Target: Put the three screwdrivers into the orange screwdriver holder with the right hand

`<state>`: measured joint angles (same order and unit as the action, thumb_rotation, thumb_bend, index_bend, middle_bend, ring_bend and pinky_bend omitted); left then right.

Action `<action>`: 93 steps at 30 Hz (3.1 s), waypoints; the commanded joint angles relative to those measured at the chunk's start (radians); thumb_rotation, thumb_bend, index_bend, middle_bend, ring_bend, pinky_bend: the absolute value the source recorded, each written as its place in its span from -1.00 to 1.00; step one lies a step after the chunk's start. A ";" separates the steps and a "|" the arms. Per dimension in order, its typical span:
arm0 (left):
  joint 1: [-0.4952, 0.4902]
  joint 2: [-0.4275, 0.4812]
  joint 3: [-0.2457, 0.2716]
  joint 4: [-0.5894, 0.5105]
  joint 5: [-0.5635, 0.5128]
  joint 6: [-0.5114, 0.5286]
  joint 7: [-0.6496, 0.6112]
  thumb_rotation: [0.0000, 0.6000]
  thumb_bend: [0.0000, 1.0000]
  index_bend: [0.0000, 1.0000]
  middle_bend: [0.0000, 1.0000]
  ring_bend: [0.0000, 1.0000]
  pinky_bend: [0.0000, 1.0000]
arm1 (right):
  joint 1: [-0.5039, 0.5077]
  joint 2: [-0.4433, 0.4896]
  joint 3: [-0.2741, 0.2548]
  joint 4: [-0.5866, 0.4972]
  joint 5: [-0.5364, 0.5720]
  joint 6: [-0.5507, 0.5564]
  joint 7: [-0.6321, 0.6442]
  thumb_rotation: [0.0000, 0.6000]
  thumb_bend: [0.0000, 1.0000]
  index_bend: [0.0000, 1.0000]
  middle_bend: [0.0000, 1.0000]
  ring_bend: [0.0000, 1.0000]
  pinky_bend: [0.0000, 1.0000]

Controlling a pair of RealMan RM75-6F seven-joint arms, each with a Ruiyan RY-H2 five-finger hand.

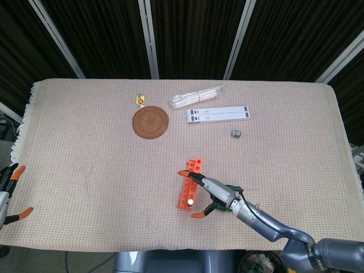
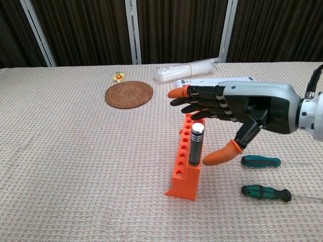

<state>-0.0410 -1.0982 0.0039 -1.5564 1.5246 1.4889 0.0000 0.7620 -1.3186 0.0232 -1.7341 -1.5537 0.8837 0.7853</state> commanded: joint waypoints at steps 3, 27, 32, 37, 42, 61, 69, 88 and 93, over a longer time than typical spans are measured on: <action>-0.001 0.003 -0.001 -0.002 0.001 0.002 -0.002 1.00 -0.84 -1.00 -1.00 -1.00 -1.00 | -0.006 0.070 0.018 -0.033 -0.016 0.037 0.008 1.00 -0.99 -1.00 -1.00 -1.00 -1.00; -0.006 0.016 0.000 -0.034 0.019 0.009 0.021 1.00 -0.83 -1.00 -1.00 -1.00 -1.00 | -0.048 0.097 0.008 0.113 0.319 -0.020 -0.608 1.00 -0.66 -0.18 -0.89 -1.00 -1.00; -0.006 0.017 0.002 -0.040 0.022 0.009 0.025 1.00 -0.84 -1.00 -1.00 -1.00 -1.00 | -0.055 0.045 -0.010 0.141 0.356 -0.017 -0.735 1.00 -0.66 -0.18 -0.89 -1.00 -1.00; -0.004 0.018 0.003 -0.040 0.020 0.009 0.026 1.00 -0.83 -1.00 -1.00 -1.00 -1.00 | -0.066 -0.011 -0.027 0.171 0.390 -0.010 -0.829 1.00 -0.69 -0.17 -0.89 -1.00 -1.00; -0.005 0.021 0.003 -0.041 0.024 0.011 0.025 1.00 -0.83 -1.00 -1.00 -1.00 -1.00 | -0.075 -0.070 -0.031 0.190 0.438 -0.005 -0.924 1.00 -0.70 -0.13 -0.89 -1.00 -1.00; -0.006 0.017 0.002 -0.031 0.016 0.006 0.016 1.00 -0.84 -1.00 -1.00 -1.00 -1.00 | -0.086 -0.143 0.006 0.230 0.490 -0.005 -1.006 1.00 -0.66 0.00 -0.84 -1.00 -1.00; -0.009 0.015 0.002 -0.029 0.017 0.003 0.015 1.00 -0.84 -1.00 -1.00 -1.00 -1.00 | -0.104 -0.156 0.002 0.247 0.491 -0.007 -1.013 1.00 -0.57 0.04 -0.81 -1.00 -1.00; -0.010 0.016 0.002 -0.031 0.016 0.002 0.017 1.00 -0.84 -1.00 -1.00 -1.00 -1.00 | -0.133 -0.171 -0.030 0.244 0.378 0.123 -1.222 1.00 -0.46 0.07 -0.77 -1.00 -1.00; -0.011 0.014 0.002 -0.029 0.015 0.000 0.015 1.00 -0.84 -1.00 -1.00 -1.00 -1.00 | -0.145 -0.152 -0.017 0.216 0.368 0.141 -1.219 1.00 -0.45 0.08 -0.77 -1.00 -1.00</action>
<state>-0.0517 -1.0845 0.0060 -1.5852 1.5398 1.4889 0.0147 0.6201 -1.4761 0.0019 -1.5126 -1.1845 1.0229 -0.4365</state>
